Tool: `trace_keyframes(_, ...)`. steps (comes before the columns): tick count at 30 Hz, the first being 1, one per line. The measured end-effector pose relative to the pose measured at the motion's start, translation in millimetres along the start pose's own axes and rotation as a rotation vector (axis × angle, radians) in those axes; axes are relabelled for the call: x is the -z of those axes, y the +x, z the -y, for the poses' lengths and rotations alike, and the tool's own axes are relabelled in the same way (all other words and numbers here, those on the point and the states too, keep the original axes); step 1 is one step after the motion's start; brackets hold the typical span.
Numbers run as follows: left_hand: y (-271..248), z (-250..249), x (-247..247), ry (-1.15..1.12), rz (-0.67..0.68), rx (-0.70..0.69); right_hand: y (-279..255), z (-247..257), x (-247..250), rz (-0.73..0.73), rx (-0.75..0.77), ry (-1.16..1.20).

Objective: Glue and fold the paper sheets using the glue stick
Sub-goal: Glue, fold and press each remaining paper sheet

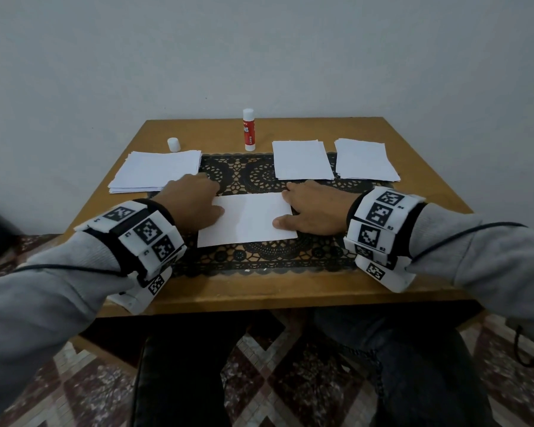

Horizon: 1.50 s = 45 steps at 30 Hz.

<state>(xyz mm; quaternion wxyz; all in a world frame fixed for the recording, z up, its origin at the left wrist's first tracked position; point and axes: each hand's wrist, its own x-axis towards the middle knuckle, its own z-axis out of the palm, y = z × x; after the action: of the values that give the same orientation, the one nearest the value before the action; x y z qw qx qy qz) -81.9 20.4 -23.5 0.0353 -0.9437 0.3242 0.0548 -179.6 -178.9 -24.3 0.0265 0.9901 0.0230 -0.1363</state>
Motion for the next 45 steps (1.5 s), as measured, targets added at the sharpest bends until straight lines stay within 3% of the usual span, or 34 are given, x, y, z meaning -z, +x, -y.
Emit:
trace_keyframes(11,0,1,-1,-0.235,-0.088,0.057,1,-2,-1,-0.070,-0.013,0.051)
trace_keyframes(17,-4,-2,1,-0.319,-0.056,0.029,-12,12,2,0.151,0.183,-0.017)
trace_keyframes(23,-6,-8,5,-0.397,-0.016,-0.065,-5,8,-1,0.161,0.059,-0.044)
trace_keyframes(29,-6,-6,3,-0.427,-0.023,-0.109,-7,14,-1,0.165,0.231,-0.052)
trace_keyframes(35,-7,-4,3,-0.424,-0.062,-0.090,-5,5,1,0.080,0.026,-0.057)
trace_keyframes(40,-8,0,4,-0.413,-0.309,-0.043,-1,-4,1,-0.206,-0.080,0.145)
trace_keyframes(45,-7,2,5,-0.515,-0.494,0.013,2,-4,4,-0.332,-0.082,0.421)
